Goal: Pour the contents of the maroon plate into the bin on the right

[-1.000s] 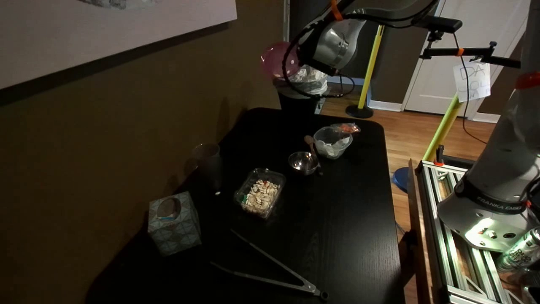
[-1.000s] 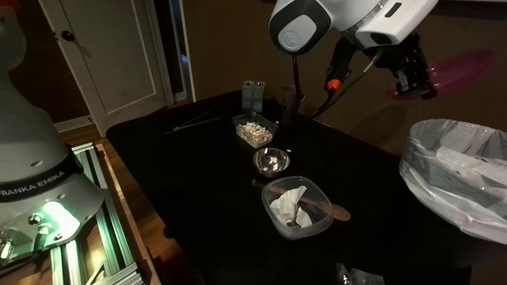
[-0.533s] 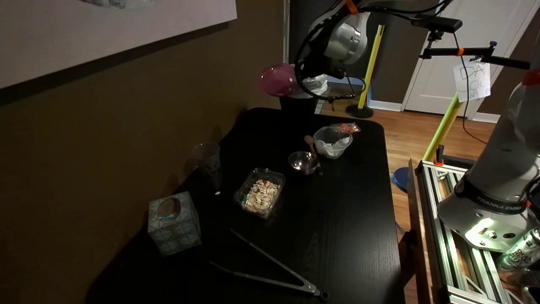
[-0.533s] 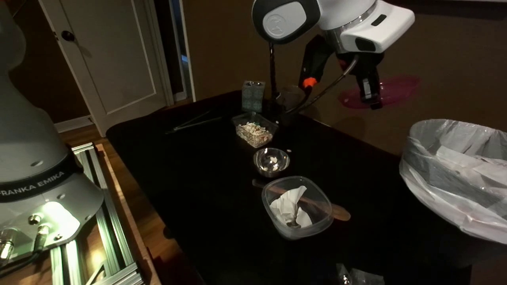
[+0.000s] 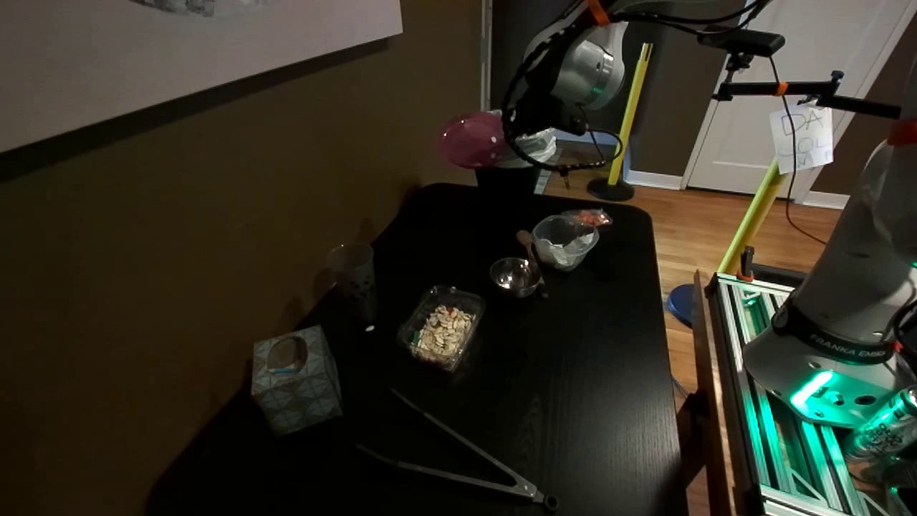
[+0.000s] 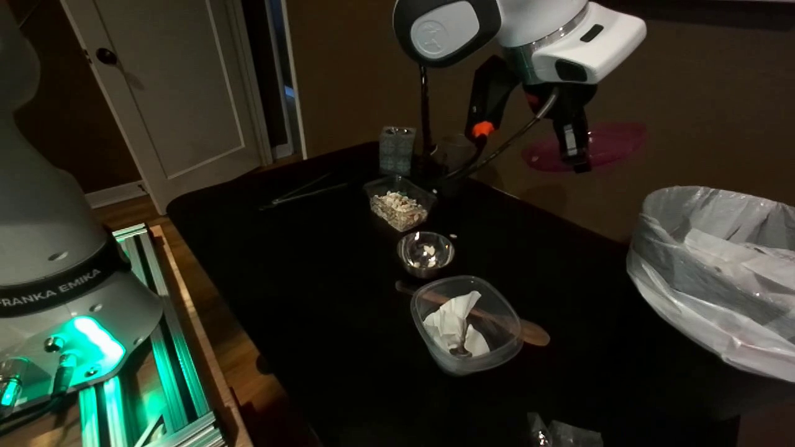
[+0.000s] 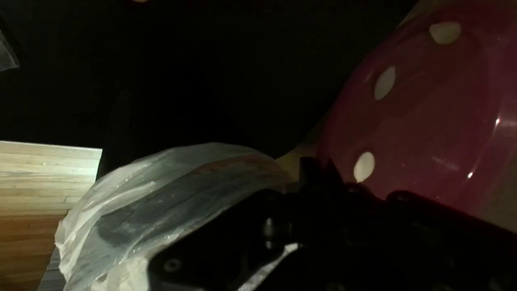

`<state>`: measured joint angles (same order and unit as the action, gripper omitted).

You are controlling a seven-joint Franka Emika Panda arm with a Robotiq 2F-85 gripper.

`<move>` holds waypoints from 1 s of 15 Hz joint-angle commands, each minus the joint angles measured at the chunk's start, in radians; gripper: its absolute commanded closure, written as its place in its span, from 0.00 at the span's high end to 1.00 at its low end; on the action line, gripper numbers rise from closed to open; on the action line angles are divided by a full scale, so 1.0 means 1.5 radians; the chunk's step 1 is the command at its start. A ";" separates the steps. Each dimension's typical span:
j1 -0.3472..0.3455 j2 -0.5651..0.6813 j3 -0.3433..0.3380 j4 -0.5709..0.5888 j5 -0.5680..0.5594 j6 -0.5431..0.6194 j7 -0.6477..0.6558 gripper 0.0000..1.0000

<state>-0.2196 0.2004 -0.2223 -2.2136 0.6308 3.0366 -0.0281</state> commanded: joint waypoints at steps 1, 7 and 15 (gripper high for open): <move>0.003 0.002 0.020 -0.008 -0.010 -0.102 -0.030 0.01; -0.015 0.083 0.090 0.053 0.105 -0.230 -0.098 0.01; -0.114 0.225 0.142 0.187 0.459 -0.205 -0.206 0.01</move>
<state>-0.3206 0.4568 -0.0361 -2.0183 1.1723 2.7216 -0.2675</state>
